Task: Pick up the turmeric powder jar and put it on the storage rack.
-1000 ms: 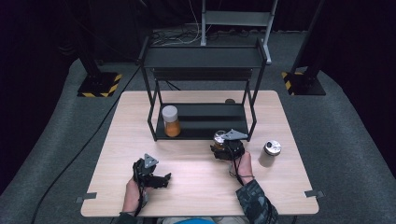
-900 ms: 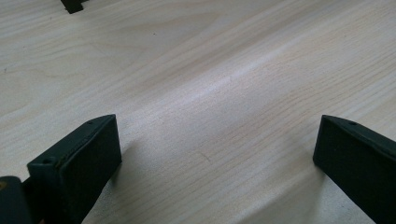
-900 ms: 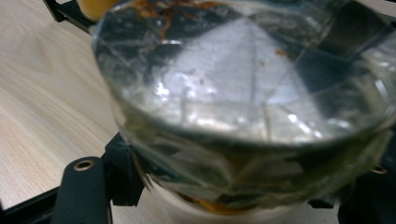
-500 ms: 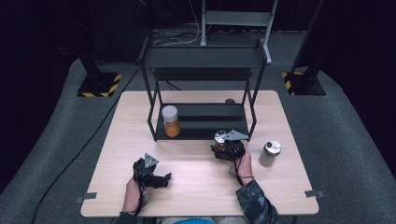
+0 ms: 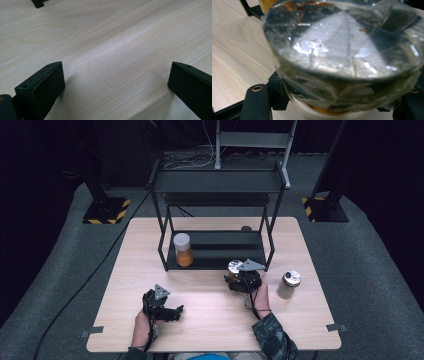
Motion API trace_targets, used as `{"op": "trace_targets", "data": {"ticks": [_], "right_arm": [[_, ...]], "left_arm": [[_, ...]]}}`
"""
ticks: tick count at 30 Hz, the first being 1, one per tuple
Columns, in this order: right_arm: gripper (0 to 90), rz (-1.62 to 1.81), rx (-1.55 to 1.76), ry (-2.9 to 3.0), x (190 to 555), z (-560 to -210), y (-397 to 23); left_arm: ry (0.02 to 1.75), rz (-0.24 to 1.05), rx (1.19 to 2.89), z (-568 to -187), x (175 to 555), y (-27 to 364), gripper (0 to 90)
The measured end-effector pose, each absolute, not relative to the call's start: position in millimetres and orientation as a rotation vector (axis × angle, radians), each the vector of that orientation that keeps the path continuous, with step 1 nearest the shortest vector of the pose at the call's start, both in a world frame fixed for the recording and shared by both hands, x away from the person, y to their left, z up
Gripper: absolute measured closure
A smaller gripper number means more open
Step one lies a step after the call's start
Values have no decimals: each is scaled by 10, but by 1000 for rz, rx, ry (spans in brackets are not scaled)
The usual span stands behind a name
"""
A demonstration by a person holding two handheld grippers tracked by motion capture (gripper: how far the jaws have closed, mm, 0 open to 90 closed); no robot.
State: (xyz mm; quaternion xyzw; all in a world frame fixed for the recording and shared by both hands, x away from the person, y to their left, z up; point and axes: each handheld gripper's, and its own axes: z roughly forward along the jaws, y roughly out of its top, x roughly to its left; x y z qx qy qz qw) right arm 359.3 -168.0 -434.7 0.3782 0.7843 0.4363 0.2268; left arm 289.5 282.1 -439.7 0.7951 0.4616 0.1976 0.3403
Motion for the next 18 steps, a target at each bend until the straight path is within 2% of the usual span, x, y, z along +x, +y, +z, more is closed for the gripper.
{"op": "trace_targets", "data": {"ticks": [18], "right_arm": [[307, 1204, 1021, 2169, 3653, -4230, -1644]], "left_arm": [[1201, 515, 2069, -4398, 2894, 2820, 3]]}}
